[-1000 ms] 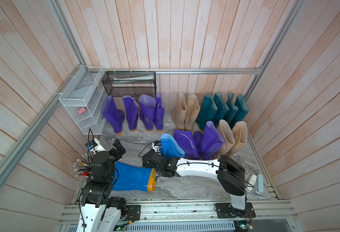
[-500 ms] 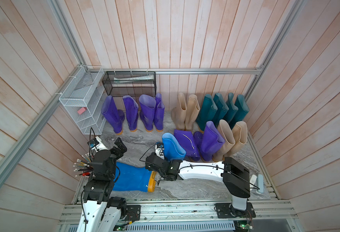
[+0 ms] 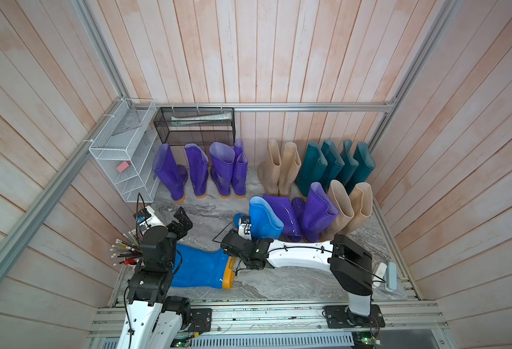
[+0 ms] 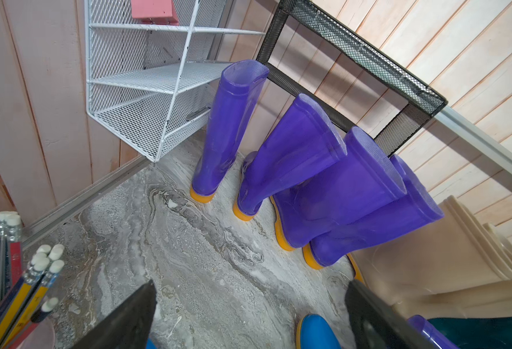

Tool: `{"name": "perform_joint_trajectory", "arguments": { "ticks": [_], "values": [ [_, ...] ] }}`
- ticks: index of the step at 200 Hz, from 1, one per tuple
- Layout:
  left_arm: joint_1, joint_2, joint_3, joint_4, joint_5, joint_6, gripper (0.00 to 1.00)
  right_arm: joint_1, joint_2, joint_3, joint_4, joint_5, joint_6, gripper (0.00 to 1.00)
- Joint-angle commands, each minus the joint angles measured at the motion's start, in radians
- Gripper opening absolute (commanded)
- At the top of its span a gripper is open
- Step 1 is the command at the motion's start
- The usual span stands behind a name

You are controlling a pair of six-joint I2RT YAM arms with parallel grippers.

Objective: Match and arrange rain boots in pairs
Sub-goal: Pick up the rain boot at the center of the board.

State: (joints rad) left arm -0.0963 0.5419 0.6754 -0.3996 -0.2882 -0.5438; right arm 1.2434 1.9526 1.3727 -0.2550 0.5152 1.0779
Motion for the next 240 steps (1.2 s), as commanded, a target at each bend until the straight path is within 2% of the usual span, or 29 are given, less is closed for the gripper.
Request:
{"name": "perform_joint_trajectory", "arguments": {
  "ticks": [1, 70, 92, 106, 141, 159, 177, 212, 240],
  "values": [
    [0.005, -0.003, -0.016, 0.026, 0.017, -0.002, 1.0, -0.014, 0.046, 0.044, -0.023, -0.016, 0.007, 0.83],
    [0.005, -0.002, -0.02, 0.03, 0.015, 0.004, 1.0, -0.043, 0.121, 0.106, 0.023, -0.071, 0.013, 0.83],
    [0.006, 0.004, -0.015, 0.026, 0.017, 0.002, 1.0, -0.052, 0.143, 0.12, 0.042, -0.09, 0.004, 0.78],
    [0.005, 0.001, -0.012, 0.025, 0.016, 0.006, 1.0, -0.053, 0.146, 0.108, 0.065, -0.103, 0.001, 0.7],
    [0.004, -0.004, -0.019, 0.026, 0.01, 0.012, 1.0, -0.056, 0.134, 0.071, 0.118, -0.118, -0.005, 0.44],
    [0.005, -0.005, -0.013, 0.024, 0.011, 0.017, 1.0, -0.062, 0.12, 0.054, 0.137, -0.124, -0.009, 0.27],
    [0.005, -0.008, 0.0, 0.02, 0.011, 0.026, 1.0, -0.07, 0.095, 0.018, 0.174, -0.132, -0.012, 0.17],
    [0.004, -0.004, 0.038, 0.013, 0.03, 0.047, 1.0, -0.07, 0.032, -0.041, 0.233, -0.136, -0.034, 0.11],
    [0.005, 0.016, 0.108, -0.014, 0.075, 0.094, 1.0, -0.071, -0.074, -0.141, 0.355, -0.185, -0.09, 0.08]
  ]
}}
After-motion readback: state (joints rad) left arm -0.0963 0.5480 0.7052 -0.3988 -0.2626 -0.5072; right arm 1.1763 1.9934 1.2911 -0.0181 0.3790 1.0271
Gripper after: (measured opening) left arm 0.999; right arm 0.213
